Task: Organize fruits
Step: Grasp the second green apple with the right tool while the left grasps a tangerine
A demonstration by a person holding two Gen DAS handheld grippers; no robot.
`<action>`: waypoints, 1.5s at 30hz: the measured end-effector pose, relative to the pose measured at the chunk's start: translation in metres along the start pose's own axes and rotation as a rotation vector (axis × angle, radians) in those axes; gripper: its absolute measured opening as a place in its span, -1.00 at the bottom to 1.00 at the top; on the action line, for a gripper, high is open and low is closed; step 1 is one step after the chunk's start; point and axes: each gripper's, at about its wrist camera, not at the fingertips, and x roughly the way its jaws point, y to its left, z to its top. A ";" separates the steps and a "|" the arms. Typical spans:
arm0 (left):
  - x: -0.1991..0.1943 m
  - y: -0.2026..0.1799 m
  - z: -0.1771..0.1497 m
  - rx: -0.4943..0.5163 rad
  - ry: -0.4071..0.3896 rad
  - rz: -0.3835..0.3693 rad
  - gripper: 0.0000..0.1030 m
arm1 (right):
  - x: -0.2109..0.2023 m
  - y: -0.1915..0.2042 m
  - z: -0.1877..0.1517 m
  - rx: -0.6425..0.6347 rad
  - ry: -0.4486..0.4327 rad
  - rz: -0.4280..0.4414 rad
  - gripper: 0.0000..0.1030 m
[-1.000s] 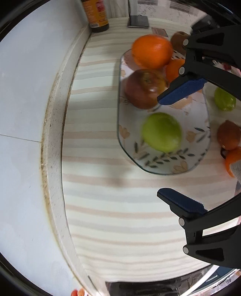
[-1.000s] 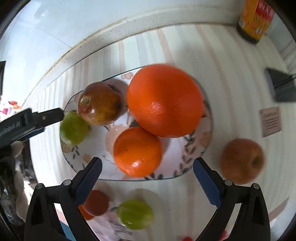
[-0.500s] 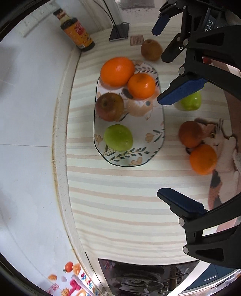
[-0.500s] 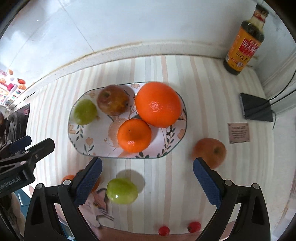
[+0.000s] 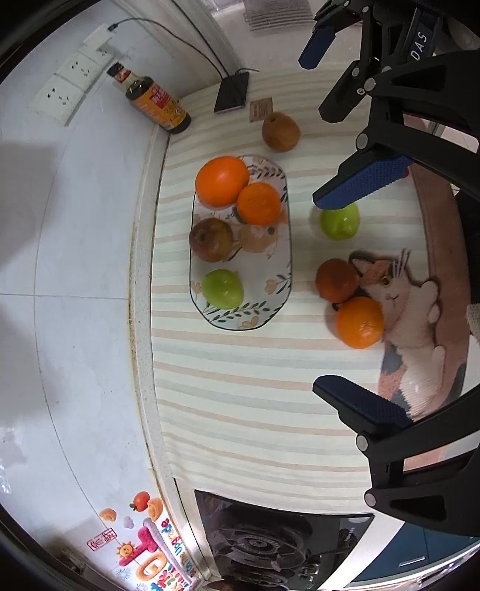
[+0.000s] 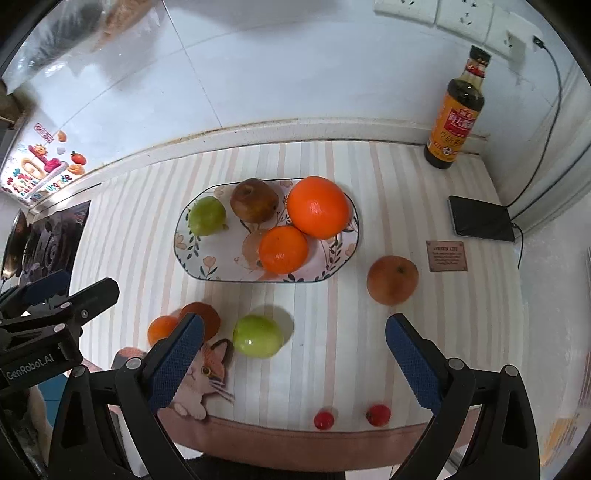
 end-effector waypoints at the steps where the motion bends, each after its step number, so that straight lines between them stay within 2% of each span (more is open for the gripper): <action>1: -0.005 -0.001 -0.004 -0.003 -0.007 -0.008 0.78 | -0.004 -0.001 -0.003 0.003 -0.004 0.002 0.95; 7: -0.025 -0.005 -0.019 -0.010 -0.042 -0.016 0.78 | -0.031 -0.005 -0.019 0.012 -0.048 0.011 0.95; 12: -0.021 -0.001 -0.025 -0.024 -0.048 -0.025 0.78 | -0.028 -0.010 -0.026 0.045 -0.050 0.051 0.95; 14: -0.014 0.004 -0.027 -0.031 -0.058 -0.019 0.91 | -0.018 -0.011 -0.026 0.049 -0.022 0.077 0.95; 18: 0.012 0.018 -0.032 -0.062 -0.017 0.019 0.96 | 0.021 -0.013 -0.027 0.073 0.052 0.156 0.95; 22: 0.050 0.032 -0.038 -0.078 0.082 0.050 0.96 | 0.076 -0.015 -0.029 0.110 0.137 0.209 0.93; 23: 0.057 0.034 -0.040 -0.076 0.101 0.052 0.96 | 0.094 -0.016 -0.031 0.126 0.171 0.228 0.83; 24: 0.066 0.036 -0.043 -0.066 0.120 0.068 0.96 | 0.106 -0.016 -0.032 0.135 0.197 0.234 0.64; 25: 0.073 0.036 -0.046 -0.045 0.130 0.099 0.96 | 0.123 -0.016 -0.033 0.147 0.229 0.241 0.57; 28: 0.094 0.037 -0.055 0.008 0.170 0.148 0.96 | 0.153 -0.013 -0.036 0.157 0.266 0.240 0.51; 32: 0.117 0.037 -0.060 0.047 0.228 0.145 0.96 | 0.184 -0.006 -0.040 0.176 0.307 0.297 0.49; 36: 0.138 0.030 -0.057 0.094 0.269 0.129 0.96 | 0.196 0.009 -0.041 0.140 0.340 0.348 0.22; 38: 0.148 0.027 -0.053 0.116 0.284 0.095 0.96 | 0.196 0.016 -0.044 0.116 0.357 0.344 0.20; 39: 0.152 0.025 -0.052 0.121 0.286 0.090 0.80 | 0.195 0.018 -0.046 0.105 0.361 0.337 0.20; 40: 0.155 0.024 -0.050 0.129 0.286 0.072 0.50 | 0.194 0.019 -0.048 0.099 0.367 0.335 0.20; 41: 0.159 0.023 -0.050 0.135 0.293 0.056 0.32 | 0.194 0.018 -0.050 0.101 0.378 0.336 0.20; 42: 0.162 0.024 -0.050 0.133 0.303 0.037 0.24 | 0.194 0.015 -0.053 0.105 0.388 0.337 0.20; 45: 0.163 0.025 -0.050 0.129 0.294 0.022 0.22 | 0.191 0.007 -0.060 0.118 0.403 0.338 0.20</action>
